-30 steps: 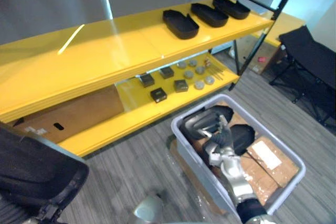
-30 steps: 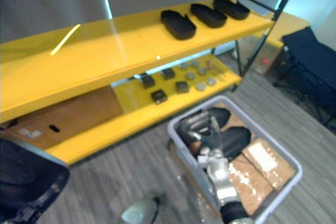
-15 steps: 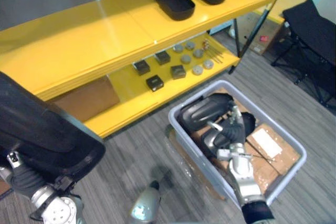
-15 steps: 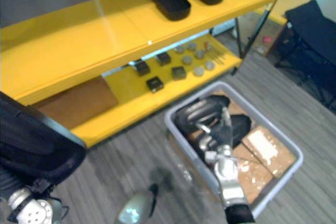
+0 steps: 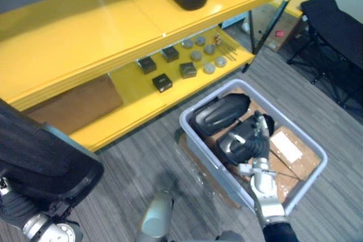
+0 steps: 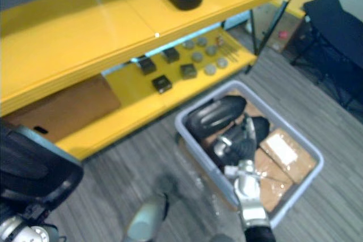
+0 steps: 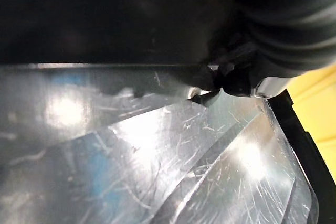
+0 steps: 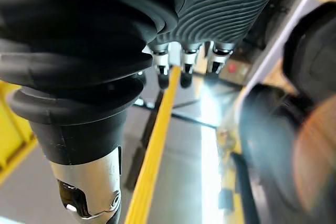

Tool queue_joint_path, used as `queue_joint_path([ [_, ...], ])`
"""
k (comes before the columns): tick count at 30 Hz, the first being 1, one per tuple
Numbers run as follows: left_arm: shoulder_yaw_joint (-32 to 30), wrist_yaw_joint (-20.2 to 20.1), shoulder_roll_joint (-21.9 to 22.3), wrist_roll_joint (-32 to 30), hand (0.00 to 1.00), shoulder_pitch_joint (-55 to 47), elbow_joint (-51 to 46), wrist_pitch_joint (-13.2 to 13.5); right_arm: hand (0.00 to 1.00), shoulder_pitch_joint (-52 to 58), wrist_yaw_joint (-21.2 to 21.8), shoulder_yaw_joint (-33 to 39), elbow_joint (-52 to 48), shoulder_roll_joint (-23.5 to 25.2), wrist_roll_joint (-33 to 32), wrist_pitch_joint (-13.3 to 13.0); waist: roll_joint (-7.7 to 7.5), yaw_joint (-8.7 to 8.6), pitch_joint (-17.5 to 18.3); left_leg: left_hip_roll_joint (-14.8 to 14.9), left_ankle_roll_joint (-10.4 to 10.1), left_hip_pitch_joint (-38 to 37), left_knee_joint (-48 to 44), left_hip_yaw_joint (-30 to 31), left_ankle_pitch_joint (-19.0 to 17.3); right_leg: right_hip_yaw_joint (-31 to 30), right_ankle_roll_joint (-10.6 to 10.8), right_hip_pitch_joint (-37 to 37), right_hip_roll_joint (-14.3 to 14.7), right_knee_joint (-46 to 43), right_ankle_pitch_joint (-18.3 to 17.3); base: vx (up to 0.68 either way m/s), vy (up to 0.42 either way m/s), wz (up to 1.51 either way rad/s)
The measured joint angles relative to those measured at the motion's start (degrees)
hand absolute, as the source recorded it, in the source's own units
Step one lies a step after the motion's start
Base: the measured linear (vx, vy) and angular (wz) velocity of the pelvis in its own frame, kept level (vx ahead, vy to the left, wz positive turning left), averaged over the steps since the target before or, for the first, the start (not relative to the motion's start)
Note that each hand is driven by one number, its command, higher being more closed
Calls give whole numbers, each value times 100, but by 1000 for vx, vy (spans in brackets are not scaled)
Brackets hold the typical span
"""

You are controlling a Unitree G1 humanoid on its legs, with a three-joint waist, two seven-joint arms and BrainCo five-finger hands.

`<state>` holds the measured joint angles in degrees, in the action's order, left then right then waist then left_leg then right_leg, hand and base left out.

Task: Walk over and take plastic housings, then place them on the shelf

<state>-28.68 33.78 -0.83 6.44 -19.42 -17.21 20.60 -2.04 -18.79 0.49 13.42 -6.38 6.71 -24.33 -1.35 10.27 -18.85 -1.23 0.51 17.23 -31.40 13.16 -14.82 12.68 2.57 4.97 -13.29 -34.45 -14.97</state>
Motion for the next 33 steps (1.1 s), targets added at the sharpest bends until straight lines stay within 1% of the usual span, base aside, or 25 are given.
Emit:
queue_joint_path([
  [2, 41, 38, -106, 43, 100, 225, 36, -21, 0, -84, -12, 253, -349, -79, 84, -38, 32, -52, -18, -34, 10, -76, 27, 191, -66, -610, 44, 492, 323, 467, -21, 204, 16, 46],
  [3, 50, 39, -126, 42, 100, 278, 41, -38, 0, -90, -14, 302, -445, -124, 83, -41, 48, -96, -28, -36, -40, -91, 24, 252, -51, -748, 106, 571, 406, 573, 17, 171, -40, 74],
  [4, 75, 41, -137, 42, 100, 370, 46, -71, 0, -79, -13, 387, -602, -252, 78, -42, 57, -202, -32, -79, -81, -150, -9, 430, -58, -942, 241, 652, 522, 743, 106, 198, -96, 96],
  [5, 110, 38, -151, 43, 100, 406, 46, -74, 0, -67, -24, 495, -675, -353, 75, -42, 38, -246, -21, -168, -138, -236, 3, 589, -86, -954, 316, 590, 537, 805, 193, 215, -130, 97],
  [6, 126, 38, -159, 42, 100, 408, 44, -74, 0, -77, -31, 543, -697, -402, 74, -41, -26, -245, 17, -210, -171, -263, 9, 633, -101, -952, 328, 527, 538, 881, 223, 253, -198, 78],
  [7, 142, 31, -185, 41, 100, 395, 46, -76, 0, -136, -42, 583, -734, -508, 60, -41, -150, -197, 89, -297, -273, -269, -20, 644, -138, -936, 230, 376, 535, 1153, 559, 238, -261, 56],
  [8, 222, 27, -180, 42, 100, 396, 65, -100, 0, -287, -80, 621, -748, -643, 61, -32, -106, -158, 74, -281, -397, -239, -127, 618, -185, -800, 438, 195, 548, 1324, 491, 211, -266, 48],
  [10, 300, -22, -142, 39, 100, 376, 45, -161, 0, -565, -128, 686, -745, -770, 60, 2, 79, -162, 51, -48, -577, -193, -18, 479, -121, -671, 425, 127, 686, 1485, 497, 96, -204, 30],
  [11, 330, -23, -136, 40, 100, 376, 45, -169, 0, -629, -131, 707, -745, -807, 62, 3, 116, -173, 61, 13, -626, -209, 98, 440, -88, -630, 396, 117, 716, 1525, 515, 58, -187, 20],
  [12, 374, -20, -125, 40, 100, 371, 24, -170, 0, -714, -137, 744, -745, -883, 61, 5, 147, -169, 79, 172, -654, -271, 362, 254, -15, -607, 356, 92, 761, 1611, 540, 58, -170, 8],
  [13, 406, -15, -100, 42, 100, 373, 5, -168, 0, -776, -137, 764, -748, -955, 56, 7, 154, -171, 83, 257, -645, -358, 609, 90, 62, -607, 304, 75, 780, 1674, 573, 52, -145, 0],
  [16, 535, -18, -100, 40, 100, 415, -15, -169, 0, -796, -120, 867, -752, -976, -41, 7, 153, -194, 82, 320, -601, -450, 814, -111, 164, -636, 233, 29, 783, 1802, 627, 40, -55, -9],
  [21, 638, 48, -103, 36, 100, 435, -17, -169, 0, -768, -70, 864, -842, -957, -145, 1, 135, -301, 84, 249, -533, -637, 947, -317, 221, -693, 275, -117, 660, 1916, 680, 2, 50, -8],
  [23, 698, 140, -104, 32, 100, 427, -25, -169, 0, -712, 52, 802, -895, -950, -139, -34, 134, -324, 84, 231, -489, -657, 1010, -413, 253, -731, 262, -115, 626, 1960, 732, -34, 66, -11],
  [25, 718, 184, -105, 31, 100, 423, -30, -178, 0, -592, 146, 649, -897, -922, -133, -48, 115, -328, 93, 209, -479, -699, 1132, -451, 313, -787, 273, -132, 611, 2058, 815, -32, 42, -7],
  [28, 748, 226, -107, -9, 100, 405, -37, -183, 0, -513, 172, 526, -896, -887, -12, -70, 108, -348, 102, 167, -485, -740, 1215, -445, 338, -769, 280, -228, 566, 2139, 826, -27, 15, 6],
  [31, 765, 281, -105, -25, 100, 352, -72, -203, 0, -511, 416, 287, -897, -832, -36, -225, 58, -406, 149, 143, -522, -737, 1361, -412, 397, -581, 307, -326, 503, 2257, 843, -14, 2, 25],
  [33, 773, 383, -101, -69, 100, 288, -72, -218, 0, -511, 556, 18, -895, -747, -39, -230, 39, -402, 198, 135, -490, -778, 1368, -359, 434, -467, 307, -423, 491, 2275, 843, 18, -6, 31],
])
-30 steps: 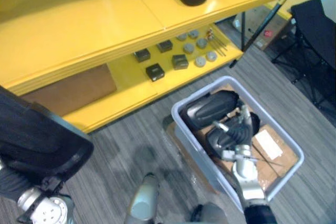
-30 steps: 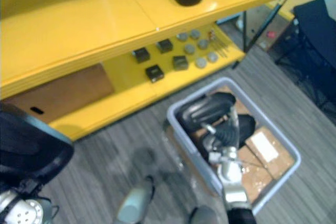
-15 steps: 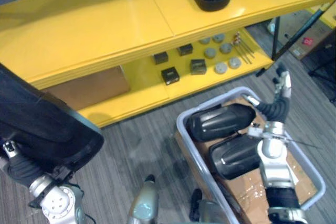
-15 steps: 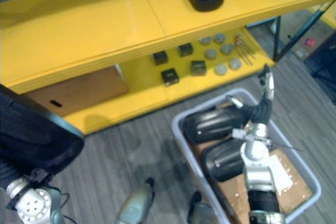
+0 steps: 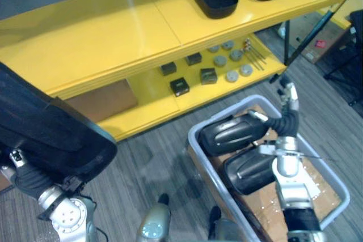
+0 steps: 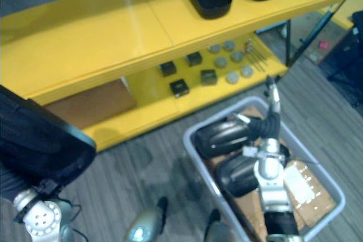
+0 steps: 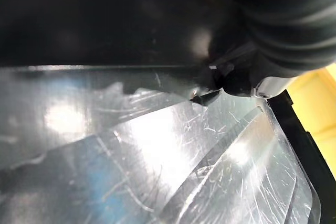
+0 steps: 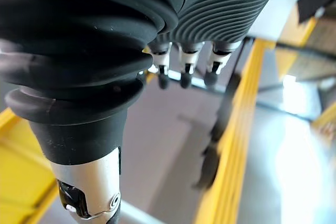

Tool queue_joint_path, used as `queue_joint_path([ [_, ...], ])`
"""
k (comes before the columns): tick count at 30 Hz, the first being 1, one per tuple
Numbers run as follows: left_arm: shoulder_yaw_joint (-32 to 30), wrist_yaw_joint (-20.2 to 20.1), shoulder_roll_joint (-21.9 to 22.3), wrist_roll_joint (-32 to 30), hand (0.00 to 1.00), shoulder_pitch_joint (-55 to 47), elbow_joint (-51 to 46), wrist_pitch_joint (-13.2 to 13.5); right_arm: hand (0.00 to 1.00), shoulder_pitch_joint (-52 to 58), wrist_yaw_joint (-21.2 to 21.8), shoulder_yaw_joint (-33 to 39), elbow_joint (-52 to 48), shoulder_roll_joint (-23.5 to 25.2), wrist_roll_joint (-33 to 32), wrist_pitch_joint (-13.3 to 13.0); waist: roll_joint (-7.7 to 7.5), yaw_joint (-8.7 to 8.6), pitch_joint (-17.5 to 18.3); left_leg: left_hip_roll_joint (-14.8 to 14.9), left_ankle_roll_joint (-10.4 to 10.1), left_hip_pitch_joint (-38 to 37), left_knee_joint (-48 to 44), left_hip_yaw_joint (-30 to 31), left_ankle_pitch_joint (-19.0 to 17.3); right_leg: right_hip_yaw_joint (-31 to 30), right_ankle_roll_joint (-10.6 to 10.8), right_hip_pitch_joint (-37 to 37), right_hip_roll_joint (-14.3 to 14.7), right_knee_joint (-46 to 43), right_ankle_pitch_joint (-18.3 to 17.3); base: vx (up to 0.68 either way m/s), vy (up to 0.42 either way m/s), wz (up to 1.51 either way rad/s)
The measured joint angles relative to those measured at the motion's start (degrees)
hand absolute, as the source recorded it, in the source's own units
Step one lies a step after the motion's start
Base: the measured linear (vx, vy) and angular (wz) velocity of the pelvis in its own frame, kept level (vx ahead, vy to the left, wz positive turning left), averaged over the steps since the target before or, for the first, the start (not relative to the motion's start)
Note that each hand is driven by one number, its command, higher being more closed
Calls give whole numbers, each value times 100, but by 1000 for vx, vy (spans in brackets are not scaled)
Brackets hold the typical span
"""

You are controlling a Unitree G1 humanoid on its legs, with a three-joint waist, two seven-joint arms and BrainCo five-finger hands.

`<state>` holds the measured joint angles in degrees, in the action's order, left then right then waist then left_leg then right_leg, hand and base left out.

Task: Walk over and take plastic housings, then place them on the shelf

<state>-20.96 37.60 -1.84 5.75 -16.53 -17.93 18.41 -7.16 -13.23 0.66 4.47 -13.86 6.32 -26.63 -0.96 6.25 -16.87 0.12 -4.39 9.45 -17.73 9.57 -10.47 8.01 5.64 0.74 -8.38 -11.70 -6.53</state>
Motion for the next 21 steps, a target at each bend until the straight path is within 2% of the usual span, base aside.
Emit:
queue_joint_path([
  [2, 8, -12, 4, -19, 100, -105, 0, -38, 0, 15, 80, -308, 34, 39, 5, -5, -13, 40, 102, -53, 12, -54, 43, 95, 33, 136, 0, -101, -41, 17, 0, 35, 4, 27],
  [7, -36, -12, 11, -394, 100, -397, -52, -108, 0, -68, 190, -925, 212, 259, -21, -123, -45, 272, 431, -163, 41, -177, 138, 85, 167, 300, 6, -288, -161, 138, 4, 38, 15, 21],
  [9, -41, -12, 16, -400, 100, -526, -165, -109, 0, -249, 269, -1269, 352, 381, -117, -196, -49, 303, 463, -165, 51, -163, 145, 90, 175, 301, 33, -311, -154, 215, 39, -26, 0, 0],
  [15, -36, -17, 23, -471, 100, -434, -178, -192, 0, -319, 489, -2215, 607, 695, -333, -185, -47, 378, 585, -214, 43, -192, 540, 283, 330, 537, 33, -476, -170, 497, 180, -59, -6, 17],
  [17, -75, -18, 30, -482, 100, -456, -177, -228, 0, -362, 487, -2386, 704, 769, -325, -176, -45, 433, 596, -195, 40, -241, 626, 320, 396, 616, 32, -523, -162, 478, 179, -24, -20, 26],
  [21, -156, -54, 93, -428, 100, -660, -162, -239, 0, -433, 468, -2433, 847, 762, -330, -147, -31, 429, 601, -182, 44, -282, 767, 452, 493, 845, -6, -591, -159, 364, 156, -22, -17, 27],
])
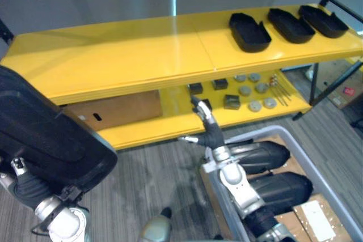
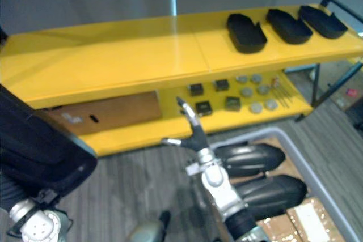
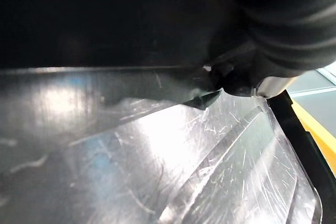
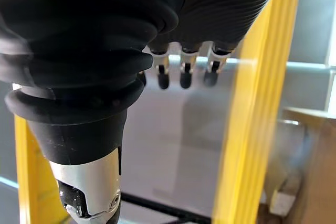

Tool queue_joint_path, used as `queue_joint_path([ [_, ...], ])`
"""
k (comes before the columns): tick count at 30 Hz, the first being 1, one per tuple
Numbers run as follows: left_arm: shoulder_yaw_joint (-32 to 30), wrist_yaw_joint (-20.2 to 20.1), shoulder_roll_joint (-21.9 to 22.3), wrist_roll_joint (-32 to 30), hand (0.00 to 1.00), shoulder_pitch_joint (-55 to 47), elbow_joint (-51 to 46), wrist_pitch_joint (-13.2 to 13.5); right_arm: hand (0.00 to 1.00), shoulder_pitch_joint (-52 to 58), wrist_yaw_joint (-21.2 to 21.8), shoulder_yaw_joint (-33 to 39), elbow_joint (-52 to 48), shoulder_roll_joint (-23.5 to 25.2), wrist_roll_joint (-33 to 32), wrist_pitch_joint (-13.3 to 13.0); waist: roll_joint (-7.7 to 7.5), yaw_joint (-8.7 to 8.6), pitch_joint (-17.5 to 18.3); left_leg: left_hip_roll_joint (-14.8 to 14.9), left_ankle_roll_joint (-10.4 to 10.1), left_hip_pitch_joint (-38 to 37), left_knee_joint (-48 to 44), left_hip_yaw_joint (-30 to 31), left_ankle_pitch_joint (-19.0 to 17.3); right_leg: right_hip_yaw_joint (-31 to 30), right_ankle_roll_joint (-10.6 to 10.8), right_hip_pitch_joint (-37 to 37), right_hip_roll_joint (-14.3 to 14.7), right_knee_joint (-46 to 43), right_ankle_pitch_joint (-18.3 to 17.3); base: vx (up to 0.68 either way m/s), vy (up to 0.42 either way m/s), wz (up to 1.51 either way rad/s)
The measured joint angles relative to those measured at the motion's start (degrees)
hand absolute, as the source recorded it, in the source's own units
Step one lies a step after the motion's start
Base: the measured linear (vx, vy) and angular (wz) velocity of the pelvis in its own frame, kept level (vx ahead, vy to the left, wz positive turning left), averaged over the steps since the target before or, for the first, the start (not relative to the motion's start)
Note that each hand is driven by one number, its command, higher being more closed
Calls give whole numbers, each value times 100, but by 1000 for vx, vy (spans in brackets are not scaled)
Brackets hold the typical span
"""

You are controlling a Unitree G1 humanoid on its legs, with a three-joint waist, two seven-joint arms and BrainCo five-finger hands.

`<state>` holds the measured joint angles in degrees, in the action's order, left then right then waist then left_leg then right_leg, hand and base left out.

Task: Walk over and take plastic housings, then place them on the shelf

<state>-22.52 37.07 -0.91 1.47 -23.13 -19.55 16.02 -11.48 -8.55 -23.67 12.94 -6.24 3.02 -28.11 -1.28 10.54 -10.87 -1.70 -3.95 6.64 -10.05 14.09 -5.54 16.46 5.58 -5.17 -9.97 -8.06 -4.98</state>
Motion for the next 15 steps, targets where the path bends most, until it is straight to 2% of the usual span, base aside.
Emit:
queue_joint_path([
  [1, 1, -31, 17, 12, 100, -5, 0, 3, 0, 5, -12, 11, 0, -16, 2, 17, 2, -28, 0, 29, 10, 3, 51, -50, 2, 101, -2, -21, -13, -26, -1, -29, -28, 74],
  [3, 20, -274, 23, 87, 100, 139, 78, 15, 0, 97, -81, 182, -2, -46, 59, 139, 16, -202, 27, 280, 91, 63, 313, -679, 77, 626, -3, -149, -95, -53, -1, -25, -11, 118],
  [4, 71, -425, 18, 86, 100, 330, 175, 29, 0, 196, -215, 355, -1, -105, 158, 191, 66, -241, 54, 385, 79, 68, 476, -1067, 224, 901, -3, -194, -147, -58, -2, -10, 36, 127],
  [6, 179, -575, 16, 130, 100, 550, 283, 30, 0, 274, -409, 565, 0, -219, 314, 224, 236, -239, 90, 425, 25, 152, 722, -1145, 653, 1069, -9, -164, -178, -83, -18, -5, 77, 79],
  [7, 246, -645, -20, 282, 100, 593, 283, 30, 0, 271, -479, 647, 4, -246, 425, 237, 275, -225, 92, 391, 30, 150, 905, -1190, 851, 1051, 8, -70, -223, -162, -52, -7, 72, 23],
  [9, 334, -676, -54, 324, 100, 620, 284, 25, 0, 271, -537, 687, 12, -254, 496, 238, 278, -219, 89, 370, 78, 143, 1004, -1406, 1001, 998, -3, 81, -325, -314, -73, 19, 80, -5],
  [12, 568, -686, -88, 324, 100, 616, 300, 11, 0, 323, -531, 715, 23, -246, 585, 247, 210, -330, 58, 274, 98, 33, 913, -1595, 1001, 815, -4, 127, -507, -525, -74, 29, 77, -23],
  [14, 611, -672, -93, 322, 100, 621, 341, 12, 0, 378, -487, 732, 22, -202, 561, 244, 172, -355, 35, 289, 104, 1, 620, -1787, 781, 567, -3, 119, -536, -554, -71, 5, 60, -55],
  [15, 645, -646, -92, 322, 100, 616, 397, 14, 0, 433, -400, 736, 20, -196, 550, 236, 166, -357, 32, 354, 98, 49, 272, -1925, 559, 412, -2, 106, -510, -544, -70, -23, 36, -67],
])
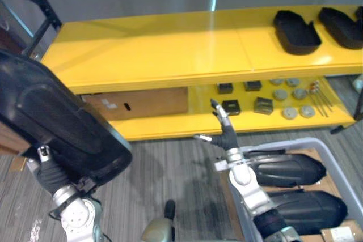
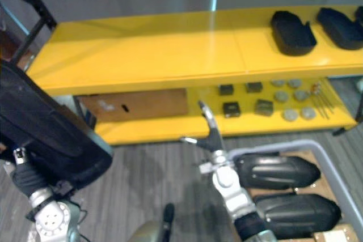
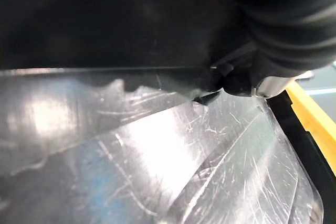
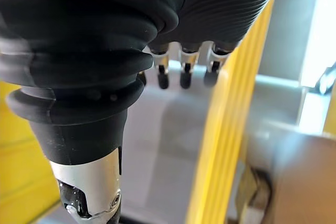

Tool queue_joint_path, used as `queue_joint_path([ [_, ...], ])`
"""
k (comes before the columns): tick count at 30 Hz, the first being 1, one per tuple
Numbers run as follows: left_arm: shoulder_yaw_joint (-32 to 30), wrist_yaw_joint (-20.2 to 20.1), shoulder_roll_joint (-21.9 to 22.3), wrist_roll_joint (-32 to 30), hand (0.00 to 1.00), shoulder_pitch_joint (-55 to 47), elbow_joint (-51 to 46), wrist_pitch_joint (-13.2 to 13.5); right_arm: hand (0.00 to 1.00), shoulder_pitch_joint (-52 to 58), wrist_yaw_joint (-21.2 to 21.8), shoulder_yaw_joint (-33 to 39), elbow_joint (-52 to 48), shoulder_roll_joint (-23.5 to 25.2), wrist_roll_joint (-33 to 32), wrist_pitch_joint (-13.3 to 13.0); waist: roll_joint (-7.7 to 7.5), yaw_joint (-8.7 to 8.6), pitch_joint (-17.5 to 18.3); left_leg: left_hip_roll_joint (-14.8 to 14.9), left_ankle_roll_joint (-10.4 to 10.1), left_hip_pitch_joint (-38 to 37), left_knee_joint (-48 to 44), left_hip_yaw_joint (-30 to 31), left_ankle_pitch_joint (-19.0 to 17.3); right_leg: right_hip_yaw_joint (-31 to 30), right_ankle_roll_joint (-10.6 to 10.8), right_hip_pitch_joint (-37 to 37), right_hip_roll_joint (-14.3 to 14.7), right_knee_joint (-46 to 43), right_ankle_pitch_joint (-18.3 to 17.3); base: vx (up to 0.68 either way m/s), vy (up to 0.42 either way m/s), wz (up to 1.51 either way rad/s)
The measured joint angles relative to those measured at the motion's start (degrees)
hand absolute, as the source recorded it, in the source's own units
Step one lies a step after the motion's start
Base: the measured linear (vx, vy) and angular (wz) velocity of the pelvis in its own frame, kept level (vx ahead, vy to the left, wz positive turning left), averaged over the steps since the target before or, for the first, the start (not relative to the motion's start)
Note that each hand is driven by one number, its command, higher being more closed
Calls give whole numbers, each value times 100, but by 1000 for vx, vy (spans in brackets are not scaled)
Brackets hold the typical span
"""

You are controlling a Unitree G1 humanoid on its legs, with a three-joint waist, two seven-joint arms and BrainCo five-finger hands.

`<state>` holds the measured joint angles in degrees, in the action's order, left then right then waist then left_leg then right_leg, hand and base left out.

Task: Walk over and take plastic housings, then place them on the shelf

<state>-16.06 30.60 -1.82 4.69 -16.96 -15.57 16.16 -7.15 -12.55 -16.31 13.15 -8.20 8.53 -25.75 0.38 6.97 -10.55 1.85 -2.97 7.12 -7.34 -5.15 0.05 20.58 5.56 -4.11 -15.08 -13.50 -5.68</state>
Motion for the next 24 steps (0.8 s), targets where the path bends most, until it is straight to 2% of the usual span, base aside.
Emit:
queue_joint_path([
  [2, 98, 94, 4, -8, 100, -74, 65, -6, 0, 40, 185, -5, -1, 0, -11, -41, 13, -9, -5, 187, -43, 123, -605, -158, -387, -245, 26, -2, 111, 27, -18, -52, 19, -72],
  [4, 155, 107, 6, -13, 100, -110, 99, -43, 0, 76, 335, -9, -22, 1, -106, -70, -4, -53, -4, 310, -85, 233, -924, -236, -557, -361, 71, -8, 199, 122, -91, -88, -15, -41],
  [6, 153, 154, 7, -12, 100, -115, 99, -97, 0, 91, 397, -10, -47, -6, -107, -75, -18, -117, -16, 330, -96, 329, -995, -226, -568, -357, 106, 6, 222, 194, -164, -88, -39, -7],
  [8, 158, 204, 17, -13, 100, -119, 106, -160, 0, 149, 412, -25, -53, -7, -111, -75, 41, -136, -80, 339, -150, 407, -1033, -151, -536, -325, 163, 20, 269, 203, -202, -98, -37, 10],
  [13, 146, 298, 25, -33, 100, -182, 83, -159, 0, 151, 516, -85, -191, -2, -115, -93, 38, -64, -104, 272, -154, 630, -852, 44, -328, -85, 169, 183, 240, 188, -258, -60, -21, 27],
  [17, 123, 249, 91, -132, 100, -355, -163, -191, 0, 231, 441, -104, -191, 0, -129, -90, -22, 27, -164, 121, -80, 709, -1117, 314, -411, 195, 149, -28, 165, 72, -285, 55, 19, 37],
  [19, 95, 51, 114, -149, 100, -382, -291, -187, 0, 408, 180, -16, -194, 12, -126, -90, -63, 64, -199, -66, 12, 712, -1268, 501, -625, 294, -21, -84, 13, -364, -388, 55, 80, 58],
  [20, 95, 11, 118, -206, 100, -378, -290, -190, 0, 473, 110, 21, -195, 14, -126, -90, -44, 61, -219, -107, 49, 701, -1302, 562, -652, 260, -32, -33, -60, -653, -384, 29, 131, 66],
  [21, 81, -57, 94, -436, 100, -384, -303, -189, 0, 601, -26, 107, -197, 39, -103, -86, -43, 52, -247, -184, 108, 669, -1326, 649, -687, 98, -274, 182, -219, -1323, -309, 22, 115, 62],
  [22, 33, -145, 45, -566, 100, -408, -361, -189, 0, 655, -151, 156, -199, 60, -98, -84, -52, 50, -283, -249, 150, 572, -1315, 729, -712, -161, -680, 424, -290, -1917, -110, 50, 124, 57],
  [23, 17, -200, -11, -563, 100, -412, -392, -189, 0, 661, -201, 193, -200, 69, -93, -83, -60, 37, -298, -272, 173, 552, -1312, 789, -724, -285, -871, 531, -291, -2150, 39, 96, 95, 40],
  [24, -27, -259, -71, -565, 100, -398, -425, -178, 0, 658, -275, 281, -202, 109, -86, -83, -69, 26, -326, -280, 241, 495, -1287, 880, -730, -481, -951, 718, -283, -2456, 253, 158, 126, 47],
])
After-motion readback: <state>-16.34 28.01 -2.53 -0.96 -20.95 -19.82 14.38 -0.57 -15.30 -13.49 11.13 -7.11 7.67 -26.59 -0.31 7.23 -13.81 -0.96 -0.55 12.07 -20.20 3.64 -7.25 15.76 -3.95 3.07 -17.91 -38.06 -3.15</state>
